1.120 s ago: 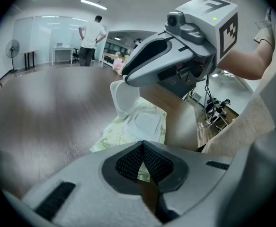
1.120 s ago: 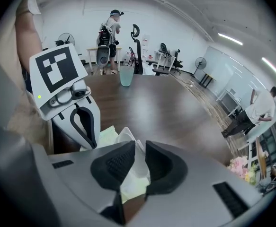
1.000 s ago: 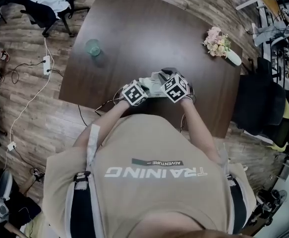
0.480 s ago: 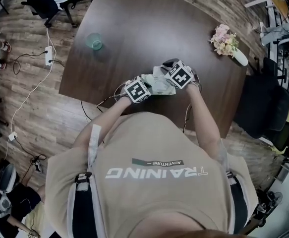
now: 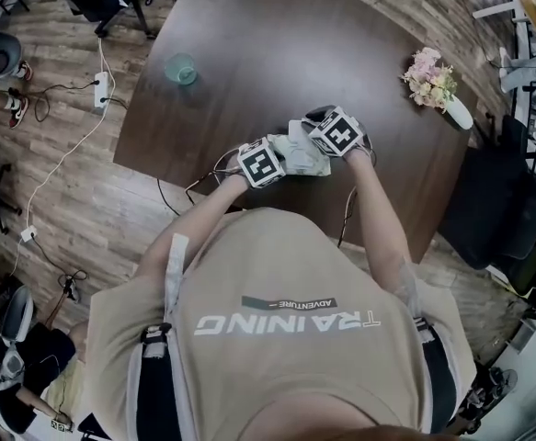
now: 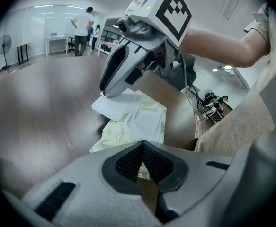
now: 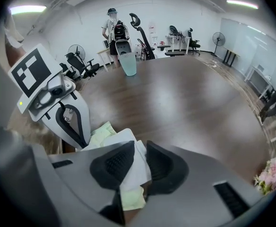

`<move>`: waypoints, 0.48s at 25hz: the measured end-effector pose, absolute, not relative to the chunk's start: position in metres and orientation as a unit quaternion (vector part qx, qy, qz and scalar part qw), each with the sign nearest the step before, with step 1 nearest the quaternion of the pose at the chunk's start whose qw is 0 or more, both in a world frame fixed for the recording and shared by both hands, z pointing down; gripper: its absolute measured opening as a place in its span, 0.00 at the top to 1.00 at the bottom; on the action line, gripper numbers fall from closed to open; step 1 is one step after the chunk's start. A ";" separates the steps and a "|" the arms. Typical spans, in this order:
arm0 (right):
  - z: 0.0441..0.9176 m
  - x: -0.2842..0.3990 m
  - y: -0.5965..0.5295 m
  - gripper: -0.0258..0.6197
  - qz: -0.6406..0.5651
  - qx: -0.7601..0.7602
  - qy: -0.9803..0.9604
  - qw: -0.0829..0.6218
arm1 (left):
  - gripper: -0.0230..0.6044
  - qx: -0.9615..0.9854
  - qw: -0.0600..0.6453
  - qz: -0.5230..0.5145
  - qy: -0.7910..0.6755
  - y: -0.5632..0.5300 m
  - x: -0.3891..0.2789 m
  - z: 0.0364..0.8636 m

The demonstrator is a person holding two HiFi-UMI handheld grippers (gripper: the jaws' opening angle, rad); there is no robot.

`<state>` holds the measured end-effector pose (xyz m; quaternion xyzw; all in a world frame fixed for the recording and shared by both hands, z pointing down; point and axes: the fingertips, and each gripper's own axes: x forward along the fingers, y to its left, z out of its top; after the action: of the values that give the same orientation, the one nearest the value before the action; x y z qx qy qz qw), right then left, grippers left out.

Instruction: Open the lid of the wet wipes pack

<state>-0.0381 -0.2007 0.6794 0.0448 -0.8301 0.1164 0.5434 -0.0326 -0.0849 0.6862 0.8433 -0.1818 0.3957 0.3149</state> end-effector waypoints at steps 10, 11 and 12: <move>0.702 -0.042 -0.188 0.92 0.122 0.043 -0.829 0.543 | 0.95 0.839 0.315 0.404 -0.185 -0.085 -0.033 0.687; 0.702 -0.044 -0.188 0.92 0.124 0.043 -0.829 0.543 | 0.95 0.839 0.313 0.405 -0.185 -0.084 -0.035 0.687; 0.703 -0.045 -0.187 0.92 0.128 0.044 -0.829 0.543 | 0.95 0.838 0.311 0.408 -0.187 -0.083 -0.037 0.688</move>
<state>-0.0454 -0.1870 0.7026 0.0437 -0.8288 0.1276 0.5431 -0.0370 -0.0834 0.6876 0.8379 -0.1867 0.4075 0.3114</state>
